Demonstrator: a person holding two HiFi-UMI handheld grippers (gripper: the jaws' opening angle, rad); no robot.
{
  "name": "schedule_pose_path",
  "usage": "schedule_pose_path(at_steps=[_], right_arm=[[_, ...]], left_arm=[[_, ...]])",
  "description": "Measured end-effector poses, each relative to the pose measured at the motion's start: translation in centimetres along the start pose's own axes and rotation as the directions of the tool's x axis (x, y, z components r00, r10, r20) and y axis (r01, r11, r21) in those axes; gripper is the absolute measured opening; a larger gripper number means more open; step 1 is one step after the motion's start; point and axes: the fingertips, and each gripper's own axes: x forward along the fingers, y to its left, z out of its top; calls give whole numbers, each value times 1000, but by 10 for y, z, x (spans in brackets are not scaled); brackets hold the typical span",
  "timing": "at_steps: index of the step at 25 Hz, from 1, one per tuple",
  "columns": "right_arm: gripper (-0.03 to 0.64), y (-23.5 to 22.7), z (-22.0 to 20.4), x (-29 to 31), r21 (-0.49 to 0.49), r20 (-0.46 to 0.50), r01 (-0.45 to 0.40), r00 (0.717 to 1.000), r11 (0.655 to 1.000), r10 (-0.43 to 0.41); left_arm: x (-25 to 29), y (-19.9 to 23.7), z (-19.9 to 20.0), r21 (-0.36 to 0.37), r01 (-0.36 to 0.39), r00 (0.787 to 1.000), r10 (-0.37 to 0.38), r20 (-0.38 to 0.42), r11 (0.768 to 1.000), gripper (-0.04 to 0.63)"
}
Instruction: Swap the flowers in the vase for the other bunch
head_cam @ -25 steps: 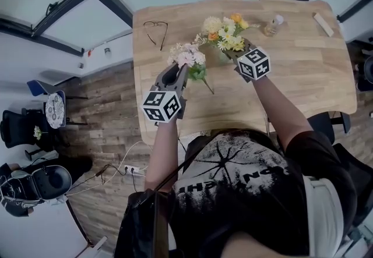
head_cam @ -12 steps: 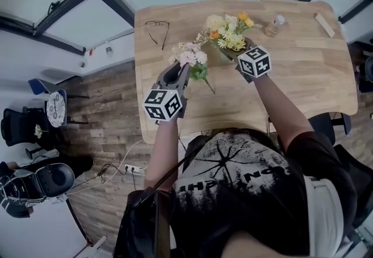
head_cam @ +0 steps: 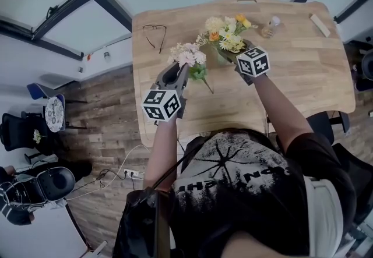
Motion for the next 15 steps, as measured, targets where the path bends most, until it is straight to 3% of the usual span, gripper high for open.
schedule_pose_path(at_steps=[15], right_arm=[[275,-8,-9,-30,43,-15,69,998,997,-68]], left_arm=[[6,-7,13,18,52,998,-53,17,998,92]])
